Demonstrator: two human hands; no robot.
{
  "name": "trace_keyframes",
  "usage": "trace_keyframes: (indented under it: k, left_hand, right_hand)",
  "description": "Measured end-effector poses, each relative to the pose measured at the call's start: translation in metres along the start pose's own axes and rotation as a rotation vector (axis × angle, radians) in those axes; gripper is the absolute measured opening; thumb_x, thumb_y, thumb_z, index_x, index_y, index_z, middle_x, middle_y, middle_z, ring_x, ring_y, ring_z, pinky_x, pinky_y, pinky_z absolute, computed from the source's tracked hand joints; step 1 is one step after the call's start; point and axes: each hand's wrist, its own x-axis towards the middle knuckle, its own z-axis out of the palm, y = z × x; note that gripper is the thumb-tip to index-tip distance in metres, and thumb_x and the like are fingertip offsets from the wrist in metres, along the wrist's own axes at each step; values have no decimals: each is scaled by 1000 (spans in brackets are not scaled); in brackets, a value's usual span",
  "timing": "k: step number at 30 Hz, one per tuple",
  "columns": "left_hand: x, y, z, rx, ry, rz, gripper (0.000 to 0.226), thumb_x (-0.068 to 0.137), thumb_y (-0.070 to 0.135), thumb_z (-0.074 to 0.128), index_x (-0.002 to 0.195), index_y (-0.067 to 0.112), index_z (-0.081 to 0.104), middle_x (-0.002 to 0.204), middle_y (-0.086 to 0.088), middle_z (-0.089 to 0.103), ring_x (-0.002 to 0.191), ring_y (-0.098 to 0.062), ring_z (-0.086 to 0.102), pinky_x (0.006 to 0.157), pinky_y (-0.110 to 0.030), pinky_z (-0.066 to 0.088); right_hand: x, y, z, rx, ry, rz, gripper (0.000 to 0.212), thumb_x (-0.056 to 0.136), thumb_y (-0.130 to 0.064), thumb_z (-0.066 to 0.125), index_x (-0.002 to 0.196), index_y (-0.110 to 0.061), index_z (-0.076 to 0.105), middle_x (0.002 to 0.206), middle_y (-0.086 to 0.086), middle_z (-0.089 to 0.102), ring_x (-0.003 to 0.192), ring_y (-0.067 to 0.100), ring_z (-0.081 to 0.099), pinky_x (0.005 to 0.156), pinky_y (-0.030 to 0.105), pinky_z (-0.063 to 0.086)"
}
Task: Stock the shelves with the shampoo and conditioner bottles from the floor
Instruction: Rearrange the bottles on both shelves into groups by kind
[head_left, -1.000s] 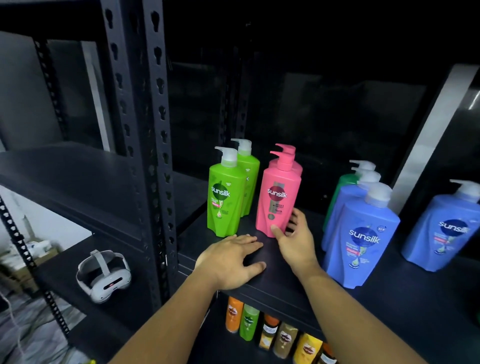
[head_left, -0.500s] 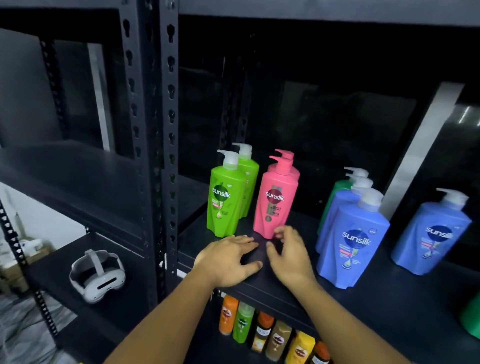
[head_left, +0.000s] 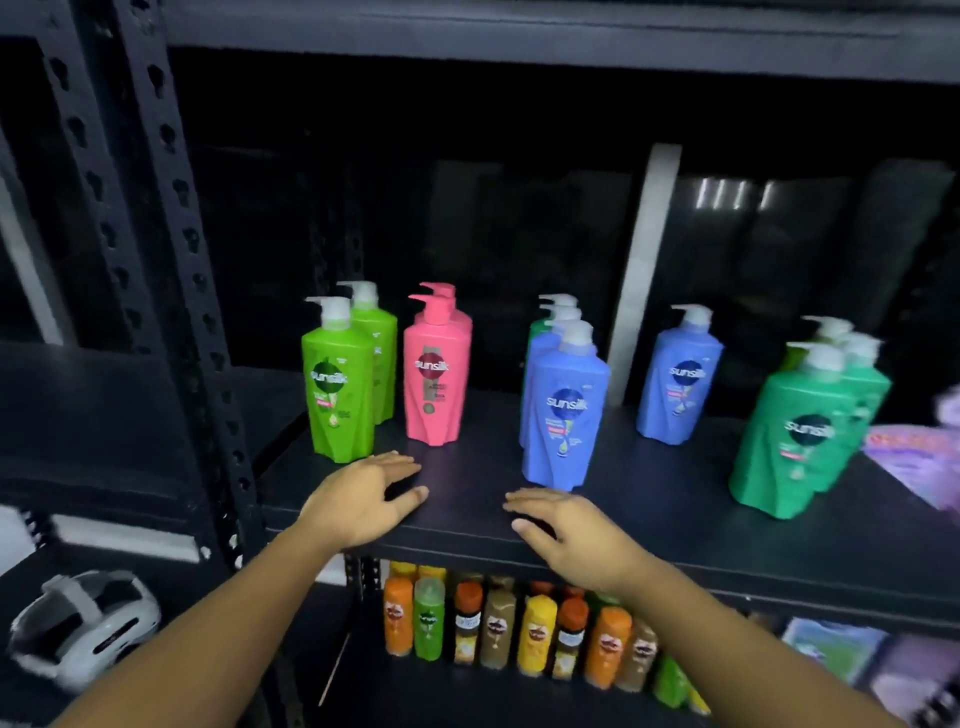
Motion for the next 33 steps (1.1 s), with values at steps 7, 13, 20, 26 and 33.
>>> trace_keyframes:
  k: [7,13,20,26,33]
  left_hand:
    - [17,54,15,-107,-2,146,48,97,47,61,140,26,61,147,9,57,137,-8,49,111,-17,31]
    - [52,125,34,-528,-111,-10,93,87,48,74,161,30,21,152,4,48,141,-16,46,113,-30,37]
    - [59,135,49,-772,2,21,88,78,42,85,148,40,32,123,19,63,114,2,59,92,-20,46]
    - [57,133,47,-884,128,-12,88,72,33,90,141,42,36,123,25,63,110,5,62,91,-23,53]
    - [59,134,48,-899,193,-66,85,75,24,89,139,43,37,123,25,63,112,5,62,91,-24,56]
  right_hand:
    - [-44,51,-31,-19,164,295,45,92,-58,61,121,-26,69,126,-12,66,122,12,55,104,28,42]
    - [-31,49,-37,312,176,579,89,79,-53,79,153,-32,33,141,-11,53,136,15,41,115,38,37]
    - [-7,44,-27,462,209,487,88,85,-24,74,151,-49,21,148,-20,48,140,10,41,121,43,29]
    - [15,60,-37,647,312,391,39,96,-16,65,127,-40,57,125,-19,63,122,4,55,101,23,43]
    - [61,75,-32,774,397,441,71,85,-30,82,140,-35,39,130,-17,56,118,4,57,96,26,50]
